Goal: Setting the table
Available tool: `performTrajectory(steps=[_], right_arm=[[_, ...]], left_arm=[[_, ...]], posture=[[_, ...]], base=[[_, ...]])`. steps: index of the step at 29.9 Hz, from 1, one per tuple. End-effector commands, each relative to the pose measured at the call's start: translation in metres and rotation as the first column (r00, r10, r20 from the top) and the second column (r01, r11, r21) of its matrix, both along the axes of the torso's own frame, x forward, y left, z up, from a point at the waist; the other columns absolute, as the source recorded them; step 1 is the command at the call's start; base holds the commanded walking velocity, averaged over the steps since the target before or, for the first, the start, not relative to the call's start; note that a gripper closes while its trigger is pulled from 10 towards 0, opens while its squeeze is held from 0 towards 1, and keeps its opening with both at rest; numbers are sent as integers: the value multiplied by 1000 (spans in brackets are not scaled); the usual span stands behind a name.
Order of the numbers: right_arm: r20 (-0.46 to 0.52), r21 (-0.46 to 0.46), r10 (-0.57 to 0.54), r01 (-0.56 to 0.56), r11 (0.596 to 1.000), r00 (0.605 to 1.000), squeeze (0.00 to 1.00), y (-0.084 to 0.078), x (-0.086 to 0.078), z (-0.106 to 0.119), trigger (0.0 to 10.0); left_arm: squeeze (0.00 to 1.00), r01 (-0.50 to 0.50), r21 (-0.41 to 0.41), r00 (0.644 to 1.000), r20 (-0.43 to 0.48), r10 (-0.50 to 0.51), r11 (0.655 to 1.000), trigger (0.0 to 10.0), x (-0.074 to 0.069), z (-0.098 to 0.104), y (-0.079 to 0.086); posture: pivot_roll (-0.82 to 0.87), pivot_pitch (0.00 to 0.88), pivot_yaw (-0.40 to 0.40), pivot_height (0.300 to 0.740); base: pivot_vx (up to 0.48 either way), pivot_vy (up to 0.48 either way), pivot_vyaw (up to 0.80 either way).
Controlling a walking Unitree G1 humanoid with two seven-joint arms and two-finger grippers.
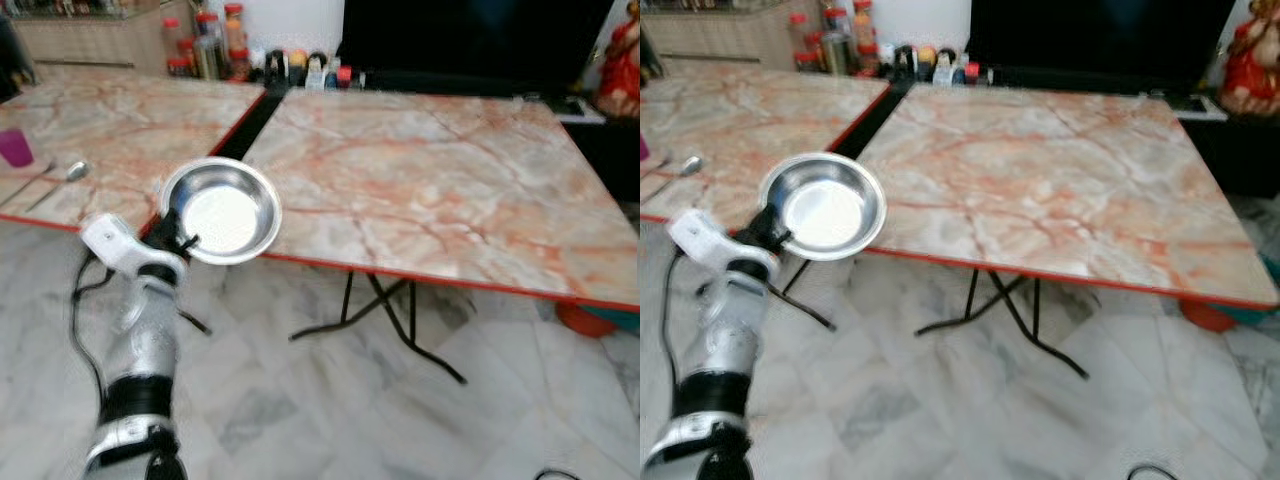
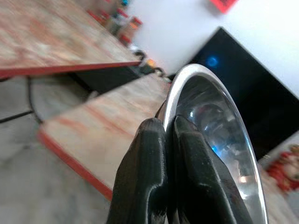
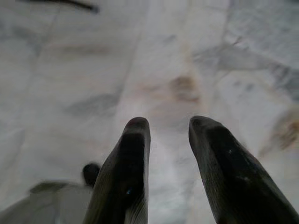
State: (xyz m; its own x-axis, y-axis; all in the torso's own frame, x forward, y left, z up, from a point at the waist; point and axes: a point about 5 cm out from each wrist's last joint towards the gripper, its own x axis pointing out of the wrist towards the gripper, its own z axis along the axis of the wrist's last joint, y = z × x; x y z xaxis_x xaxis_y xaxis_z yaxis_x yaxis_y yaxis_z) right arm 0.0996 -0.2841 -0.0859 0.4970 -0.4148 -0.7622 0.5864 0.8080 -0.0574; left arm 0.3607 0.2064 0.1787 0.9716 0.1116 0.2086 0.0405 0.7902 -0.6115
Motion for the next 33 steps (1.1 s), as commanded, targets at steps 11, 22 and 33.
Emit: performTrajectory(steps=[11,22,33], right_arm=[[6,17,-7,7,1000,1000,0,6,0,-2,10000],[-1,19,2,-2,1000,1000,0,6,-2,-3,10000],[-7,18,10,-10,1000,1000,0,6,-2,-3,10000]], left_arm=[[0,-21,43,1000,-7,21,999,10000,1,6,7],[0,-25,20,1000,14,25,999,10000,-1,8,11],[0,-17,31,1000,8,16,999,10000,-1,8,11]], posture=[[41,105,-15,740],[50,95,-16,740],[52,70,-19,740]], base=[[44,-212,0],[63,0,0],[400,0,-201]])
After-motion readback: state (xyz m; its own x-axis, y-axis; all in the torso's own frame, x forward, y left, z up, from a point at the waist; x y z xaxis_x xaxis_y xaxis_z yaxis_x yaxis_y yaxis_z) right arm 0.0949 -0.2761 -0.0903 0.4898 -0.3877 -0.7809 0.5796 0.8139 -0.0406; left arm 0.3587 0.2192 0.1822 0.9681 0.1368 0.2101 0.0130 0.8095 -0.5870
